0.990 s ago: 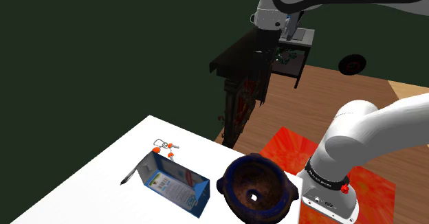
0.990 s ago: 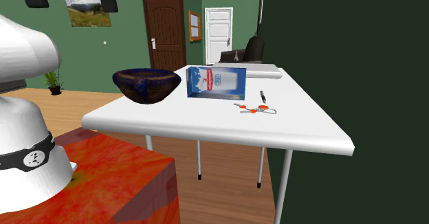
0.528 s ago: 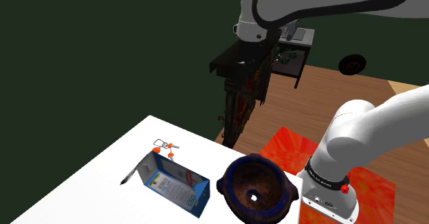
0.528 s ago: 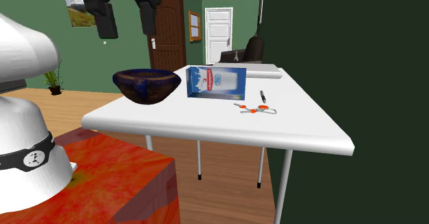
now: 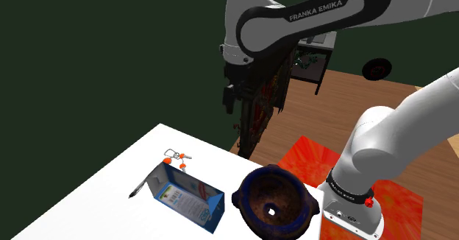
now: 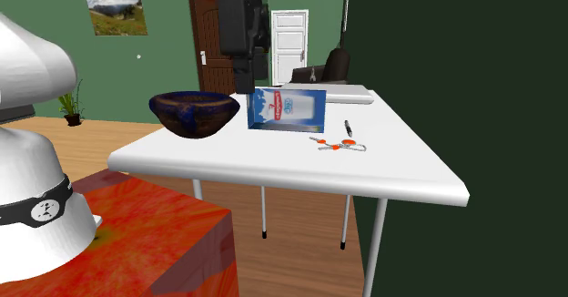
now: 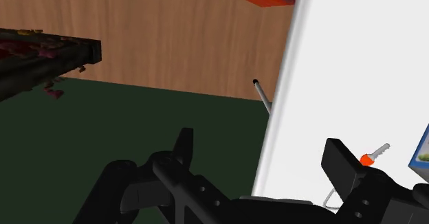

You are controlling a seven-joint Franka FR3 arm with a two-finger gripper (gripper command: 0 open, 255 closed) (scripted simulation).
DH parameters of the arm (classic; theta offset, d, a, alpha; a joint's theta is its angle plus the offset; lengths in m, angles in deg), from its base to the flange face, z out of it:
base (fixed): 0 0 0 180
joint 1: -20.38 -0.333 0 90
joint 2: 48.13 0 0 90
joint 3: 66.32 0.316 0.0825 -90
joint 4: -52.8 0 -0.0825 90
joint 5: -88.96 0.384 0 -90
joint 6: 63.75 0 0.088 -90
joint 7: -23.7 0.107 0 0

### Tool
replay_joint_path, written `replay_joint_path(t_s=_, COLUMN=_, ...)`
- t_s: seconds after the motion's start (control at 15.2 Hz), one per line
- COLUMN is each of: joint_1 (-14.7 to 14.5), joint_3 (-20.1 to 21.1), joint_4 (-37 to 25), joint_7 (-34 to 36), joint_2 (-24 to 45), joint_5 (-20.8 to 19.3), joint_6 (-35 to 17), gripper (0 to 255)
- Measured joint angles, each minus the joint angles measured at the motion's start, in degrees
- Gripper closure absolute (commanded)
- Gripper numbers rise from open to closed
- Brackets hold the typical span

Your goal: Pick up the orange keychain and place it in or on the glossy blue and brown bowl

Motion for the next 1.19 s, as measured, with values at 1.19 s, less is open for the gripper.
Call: replay_joint_path(t_s=1.19, joint_1=-7.12, joint_3=11.52, joint_4=-16.46, joint_7=9.31, joint_2=32.12, joint_5=-9.71, joint_6=-17.39, gripper=0)
